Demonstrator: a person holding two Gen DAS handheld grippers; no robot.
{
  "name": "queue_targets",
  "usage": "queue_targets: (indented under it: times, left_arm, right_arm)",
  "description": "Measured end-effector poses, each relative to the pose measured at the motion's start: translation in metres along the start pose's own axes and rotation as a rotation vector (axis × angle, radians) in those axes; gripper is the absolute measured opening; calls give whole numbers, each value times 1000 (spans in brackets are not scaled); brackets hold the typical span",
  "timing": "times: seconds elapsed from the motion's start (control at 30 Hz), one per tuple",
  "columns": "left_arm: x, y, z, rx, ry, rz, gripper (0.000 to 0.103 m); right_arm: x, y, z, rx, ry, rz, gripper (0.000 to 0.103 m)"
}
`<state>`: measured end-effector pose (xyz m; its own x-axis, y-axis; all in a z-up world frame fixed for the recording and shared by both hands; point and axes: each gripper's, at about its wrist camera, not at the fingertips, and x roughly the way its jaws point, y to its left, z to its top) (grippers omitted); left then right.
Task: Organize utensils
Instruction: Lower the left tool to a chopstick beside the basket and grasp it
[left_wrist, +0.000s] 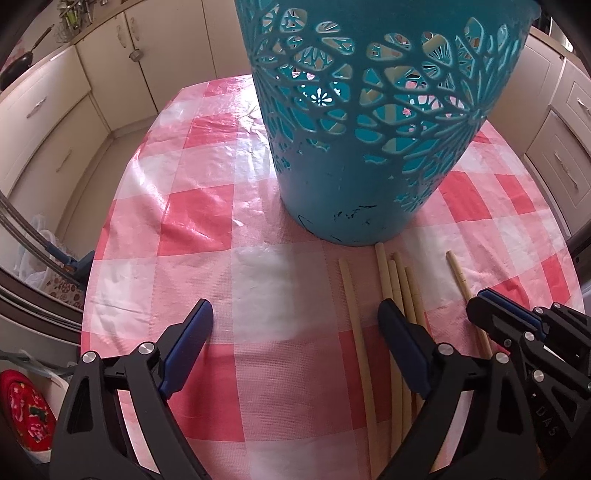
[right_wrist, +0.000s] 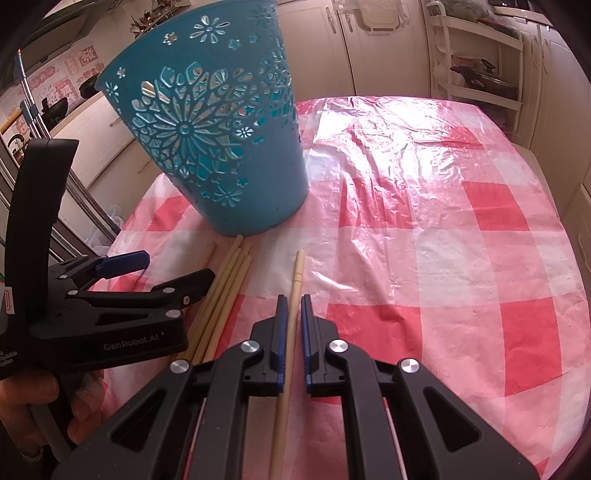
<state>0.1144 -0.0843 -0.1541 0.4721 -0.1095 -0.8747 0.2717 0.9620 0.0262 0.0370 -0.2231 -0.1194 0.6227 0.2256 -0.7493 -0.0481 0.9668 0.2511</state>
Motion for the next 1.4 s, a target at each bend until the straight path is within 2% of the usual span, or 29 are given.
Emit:
queue_targets:
  times: [0.2, 0.37, 0.47, 0.53, 0.6, 0.63, 0.73, 0.9, 0.93, 1.0, 1.2, 1.4]
  left_arm:
    - [-2, -6, -3, 8, -3, -7, 86]
    - [-7, -14, -4, 29, -20, -21, 71]
    - [-11, -19, -5, 47, -33, -34, 54]
    - [-13, -20, -5, 55, -38, -44, 31]
    - [-15, -18, -6, 50, -35, -54, 19]
    - [-15, -16, -6, 45, -32, -62, 16]
    - [-15, -12, -5, 40, -21, -77, 16]
    - [-13, -20, -4, 86, -33, -29, 15]
    - [-13, -19, -3, 85, -28, -50, 6]
    - [-13, -18, -3, 73, -30, -63, 5]
    - [-13, -8, -5, 59, -34, -78, 5]
    - [-19, 6, -5, 17, -49, -150, 5]
  right_arm:
    - [2, 1, 2, -3, -9, -12, 8]
    - [2, 1, 0, -12, -13, -16, 8]
    - [1, 2, -1, -16, -15, -23, 8]
    - [1, 3, -2, -18, -16, -25, 8]
    - [1, 4, -2, -18, -16, -26, 8]
    - [1, 4, -2, -18, -16, -26, 8]
    - [1, 4, -2, -19, -16, -27, 8]
    - [1, 8, -2, -40, -17, -54, 8]
    - [1, 10, -2, -51, -16, -61, 8]
    - [1, 12, -2, -61, -15, -67, 8]
    - [3, 10, 2, -55, -9, -57, 9]
    - [5, 9, 5, -59, -3, -58, 7]
